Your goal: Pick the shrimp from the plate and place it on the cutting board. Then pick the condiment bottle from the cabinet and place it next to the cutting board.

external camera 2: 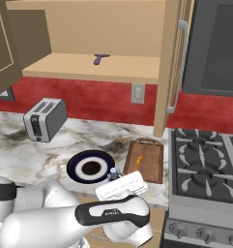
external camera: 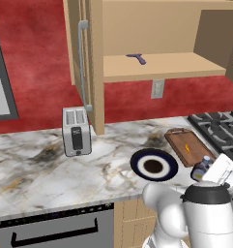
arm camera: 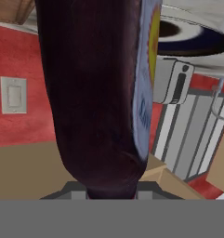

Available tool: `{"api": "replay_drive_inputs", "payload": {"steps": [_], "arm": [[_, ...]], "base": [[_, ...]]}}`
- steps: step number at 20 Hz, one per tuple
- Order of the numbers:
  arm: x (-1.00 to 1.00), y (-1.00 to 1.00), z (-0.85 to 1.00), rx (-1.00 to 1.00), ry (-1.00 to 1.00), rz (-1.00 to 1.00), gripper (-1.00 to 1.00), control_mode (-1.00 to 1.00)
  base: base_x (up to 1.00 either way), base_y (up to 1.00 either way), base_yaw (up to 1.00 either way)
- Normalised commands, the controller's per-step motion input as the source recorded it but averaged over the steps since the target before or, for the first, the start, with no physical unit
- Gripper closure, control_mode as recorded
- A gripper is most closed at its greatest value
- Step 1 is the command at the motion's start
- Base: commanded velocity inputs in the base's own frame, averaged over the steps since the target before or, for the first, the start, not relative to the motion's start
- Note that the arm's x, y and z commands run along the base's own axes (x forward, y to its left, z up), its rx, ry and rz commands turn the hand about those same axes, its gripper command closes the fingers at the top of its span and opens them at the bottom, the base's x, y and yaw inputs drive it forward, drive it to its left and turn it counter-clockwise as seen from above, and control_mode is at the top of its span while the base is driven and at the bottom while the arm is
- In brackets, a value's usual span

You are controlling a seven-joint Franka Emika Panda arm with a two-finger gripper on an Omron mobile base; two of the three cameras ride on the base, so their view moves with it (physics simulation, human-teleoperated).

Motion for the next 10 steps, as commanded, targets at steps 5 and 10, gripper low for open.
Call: {"api": "replay_drive_inputs", "payload": {"steps": [5, 10], "arm": [[0.19, 0.0, -0.05, 0.0, -0.05, 0.0, 1.0, -1.0], [0.15, 0.0, -0.12, -0.02, -0.06, 0.0, 1.0, -1.0]], "base": [[0.0, 0.0, 0.0], [0.0, 0.0, 0.0]]}}
